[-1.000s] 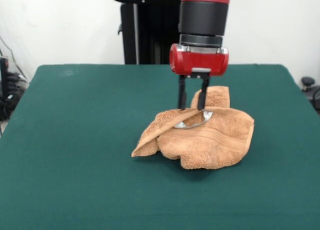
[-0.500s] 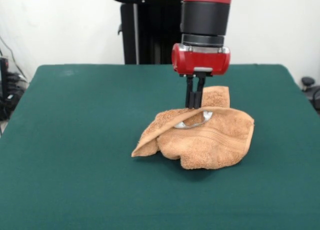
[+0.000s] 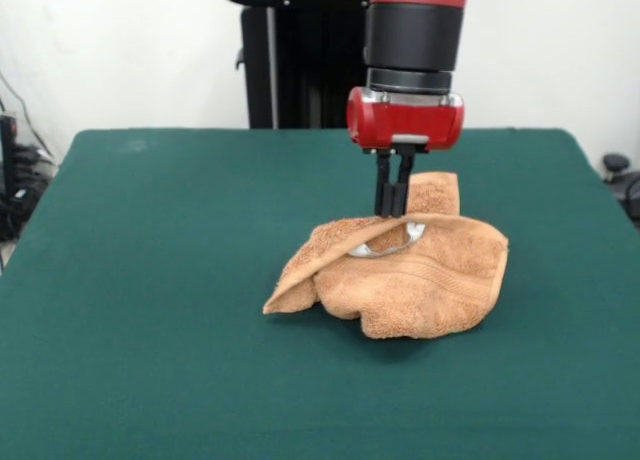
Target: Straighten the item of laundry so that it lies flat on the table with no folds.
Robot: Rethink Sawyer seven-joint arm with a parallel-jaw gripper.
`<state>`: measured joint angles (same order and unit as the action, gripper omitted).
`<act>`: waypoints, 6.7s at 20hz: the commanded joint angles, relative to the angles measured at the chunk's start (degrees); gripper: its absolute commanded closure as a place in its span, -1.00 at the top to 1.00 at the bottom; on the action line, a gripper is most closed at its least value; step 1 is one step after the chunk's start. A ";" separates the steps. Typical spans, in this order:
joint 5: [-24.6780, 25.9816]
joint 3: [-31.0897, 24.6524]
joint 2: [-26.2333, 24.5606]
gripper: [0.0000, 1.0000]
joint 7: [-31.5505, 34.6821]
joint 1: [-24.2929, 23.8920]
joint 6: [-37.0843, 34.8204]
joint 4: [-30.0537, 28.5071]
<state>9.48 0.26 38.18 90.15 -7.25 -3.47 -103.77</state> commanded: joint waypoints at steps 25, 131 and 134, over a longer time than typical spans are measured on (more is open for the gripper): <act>1.95 -0.90 2.41 -1.00 10.28 0.71 3.27 -12.50; -9.12 1.08 -14.25 -1.00 19.83 8.11 10.11 -2.95; -10.81 1.30 -13.19 -1.00 19.64 8.60 10.33 -5.34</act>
<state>2.79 2.13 24.27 90.65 -1.21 6.84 -97.74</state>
